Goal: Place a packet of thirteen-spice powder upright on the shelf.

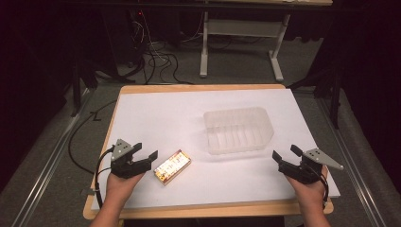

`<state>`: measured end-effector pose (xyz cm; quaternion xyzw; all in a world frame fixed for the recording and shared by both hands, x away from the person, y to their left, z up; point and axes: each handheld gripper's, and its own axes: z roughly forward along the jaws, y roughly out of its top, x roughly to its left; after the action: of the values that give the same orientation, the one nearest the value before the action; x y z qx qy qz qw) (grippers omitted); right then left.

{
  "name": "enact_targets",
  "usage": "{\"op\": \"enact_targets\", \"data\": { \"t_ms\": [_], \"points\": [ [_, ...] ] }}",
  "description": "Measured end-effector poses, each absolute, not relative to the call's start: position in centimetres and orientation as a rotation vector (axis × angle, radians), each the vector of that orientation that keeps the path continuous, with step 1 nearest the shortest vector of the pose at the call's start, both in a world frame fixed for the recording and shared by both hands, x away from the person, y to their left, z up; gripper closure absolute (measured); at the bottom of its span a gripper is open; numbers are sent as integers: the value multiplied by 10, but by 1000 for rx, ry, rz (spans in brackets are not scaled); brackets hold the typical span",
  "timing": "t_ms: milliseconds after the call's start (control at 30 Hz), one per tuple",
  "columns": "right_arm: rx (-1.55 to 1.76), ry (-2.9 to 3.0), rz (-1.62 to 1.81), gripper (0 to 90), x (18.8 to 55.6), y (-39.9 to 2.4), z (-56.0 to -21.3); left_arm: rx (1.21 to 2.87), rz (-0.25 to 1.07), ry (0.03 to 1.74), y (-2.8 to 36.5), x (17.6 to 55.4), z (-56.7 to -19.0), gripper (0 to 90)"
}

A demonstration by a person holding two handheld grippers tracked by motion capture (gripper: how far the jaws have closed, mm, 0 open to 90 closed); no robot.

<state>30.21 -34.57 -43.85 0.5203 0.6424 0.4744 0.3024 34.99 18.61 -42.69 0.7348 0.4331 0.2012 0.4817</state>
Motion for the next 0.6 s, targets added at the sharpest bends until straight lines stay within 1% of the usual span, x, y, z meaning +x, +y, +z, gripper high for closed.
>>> {"op": "enact_targets", "data": {
  "t_ms": [467, 600],
  "points": [
    [1378, 1716, 1259, 218, 303, -344, -439, 1826, 489, 1033, 177, 348, -429, 280],
    [1373, 1724, 1249, 222, 303, -343, -440, 1859, 473, 1024, 175, 349, -432, 276]
  ]
}}
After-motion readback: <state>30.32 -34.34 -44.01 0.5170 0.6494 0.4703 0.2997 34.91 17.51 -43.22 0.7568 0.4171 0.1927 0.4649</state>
